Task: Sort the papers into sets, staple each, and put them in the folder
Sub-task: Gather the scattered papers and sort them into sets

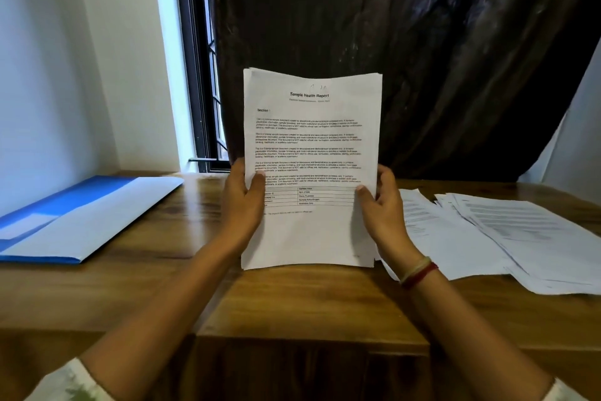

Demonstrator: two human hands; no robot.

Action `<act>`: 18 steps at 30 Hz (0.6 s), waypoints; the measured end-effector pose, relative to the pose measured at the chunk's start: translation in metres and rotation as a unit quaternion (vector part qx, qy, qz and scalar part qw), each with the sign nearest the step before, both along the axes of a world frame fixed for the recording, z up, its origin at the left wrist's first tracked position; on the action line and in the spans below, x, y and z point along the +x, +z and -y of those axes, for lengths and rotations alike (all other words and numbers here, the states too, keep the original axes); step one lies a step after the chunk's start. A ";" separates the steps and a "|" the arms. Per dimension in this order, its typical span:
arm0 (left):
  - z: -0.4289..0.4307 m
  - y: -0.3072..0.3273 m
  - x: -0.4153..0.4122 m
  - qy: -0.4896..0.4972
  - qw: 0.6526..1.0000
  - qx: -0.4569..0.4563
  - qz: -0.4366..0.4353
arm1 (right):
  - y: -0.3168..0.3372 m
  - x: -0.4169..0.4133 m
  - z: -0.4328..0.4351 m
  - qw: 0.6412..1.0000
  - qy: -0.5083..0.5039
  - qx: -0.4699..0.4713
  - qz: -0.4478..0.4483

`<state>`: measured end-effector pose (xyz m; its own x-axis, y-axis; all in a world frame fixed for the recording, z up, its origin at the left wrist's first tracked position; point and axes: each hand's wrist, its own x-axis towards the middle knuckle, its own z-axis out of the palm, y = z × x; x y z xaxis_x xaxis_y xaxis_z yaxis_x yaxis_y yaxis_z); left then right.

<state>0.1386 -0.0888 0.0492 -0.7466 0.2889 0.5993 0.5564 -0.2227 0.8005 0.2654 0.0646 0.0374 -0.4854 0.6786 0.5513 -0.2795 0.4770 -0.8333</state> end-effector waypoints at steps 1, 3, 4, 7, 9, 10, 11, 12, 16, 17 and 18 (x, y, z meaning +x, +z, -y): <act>0.001 0.004 0.001 0.000 1.000 0.002 0.002 | 0.001 0.000 0.001 1.000 -0.006 -0.007 -0.004; 0.001 0.011 0.002 -0.005 1.000 0.011 0.005 | 0.005 0.001 0.001 1.000 -0.012 -0.014 -0.026; 0.001 0.012 0.003 -0.008 1.000 0.014 0.007 | 0.006 0.003 0.002 0.999 -0.010 -0.020 -0.039; 0.003 0.004 0.001 -0.024 0.999 0.008 0.032 | -0.004 0.006 0.003 0.998 0.001 -0.043 -0.034; 0.003 -0.004 0.001 -0.032 0.998 -0.019 0.042 | -0.012 0.005 0.004 0.998 0.010 -0.062 0.001; 0.003 -0.006 0.000 -0.034 0.998 -0.026 0.043 | -0.014 0.004 0.004 0.997 0.011 -0.069 0.012; 0.002 -0.006 0.000 -0.038 0.998 -0.025 0.045 | -0.013 0.004 0.004 0.997 0.009 -0.072 0.016; 0.002 -0.004 0.000 -0.040 0.998 -0.020 0.051 | -0.010 0.004 0.004 0.997 0.007 -0.072 0.013; 0.000 -0.001 0.004 -0.035 0.997 0.006 0.070 | -0.006 0.003 0.008 0.997 0.012 -0.070 -0.006; 0.000 -0.006 0.006 -0.035 0.996 0.010 0.076 | -0.009 0.003 0.009 0.997 0.014 -0.075 0.002; -0.001 -0.010 0.007 -0.035 0.996 0.009 0.087 | -0.014 0.001 0.011 0.996 0.016 -0.081 0.011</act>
